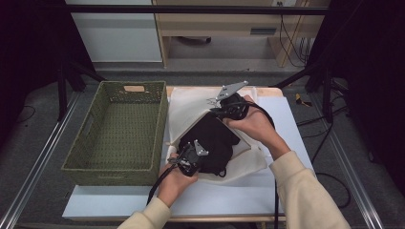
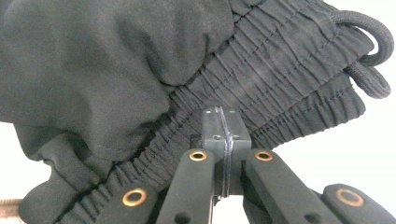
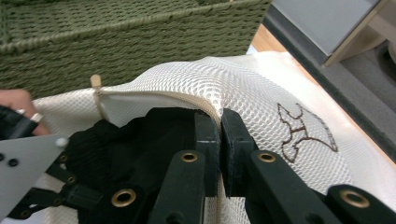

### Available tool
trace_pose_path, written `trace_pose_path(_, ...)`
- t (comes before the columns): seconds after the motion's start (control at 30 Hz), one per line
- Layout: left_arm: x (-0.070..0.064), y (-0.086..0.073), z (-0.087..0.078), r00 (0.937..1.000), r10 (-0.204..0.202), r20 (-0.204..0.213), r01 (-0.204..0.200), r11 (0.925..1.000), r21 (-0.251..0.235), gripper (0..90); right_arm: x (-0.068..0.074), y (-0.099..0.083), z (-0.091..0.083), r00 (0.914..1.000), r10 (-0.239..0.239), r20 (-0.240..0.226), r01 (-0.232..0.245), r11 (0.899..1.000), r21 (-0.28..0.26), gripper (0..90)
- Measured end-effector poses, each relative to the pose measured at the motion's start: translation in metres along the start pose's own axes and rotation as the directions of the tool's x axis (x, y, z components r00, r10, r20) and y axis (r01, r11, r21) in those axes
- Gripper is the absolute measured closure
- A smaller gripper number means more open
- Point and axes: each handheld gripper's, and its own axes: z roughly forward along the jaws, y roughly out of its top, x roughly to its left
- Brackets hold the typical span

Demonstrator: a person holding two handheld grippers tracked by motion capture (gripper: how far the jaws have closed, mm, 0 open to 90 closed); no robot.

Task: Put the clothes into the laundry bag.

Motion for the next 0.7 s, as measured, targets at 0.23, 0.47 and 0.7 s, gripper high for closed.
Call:
trace_pose_path(0.23,-0.001,0.000,-0.002,1.0000,0.003,0.008,-0.003,1.0000,-0.004,90.0,-0.011,-0.003,0.004,0.9995,0.026,0.018,-0.026,1.000,-0.014,87.0)
trace_pose_path(0.47,-0.008,-0.003,-0.009,0.9993,0.017,0.034,-0.017,0.9999,-0.001,90.0,-0.015,-0.005,0.006,0.9987,0.045,0.024,-0.045,0.999,-0.013,87.0)
trace_pose_path(0.7,-0.013,-0.003,0.001,0.9990,0.040,0.022,-0.040,0.9990,0.019,90.0,-0.015,-0.004,0.007,0.9989,0.044,0.018,-0.043,0.999,-0.012,87.0)
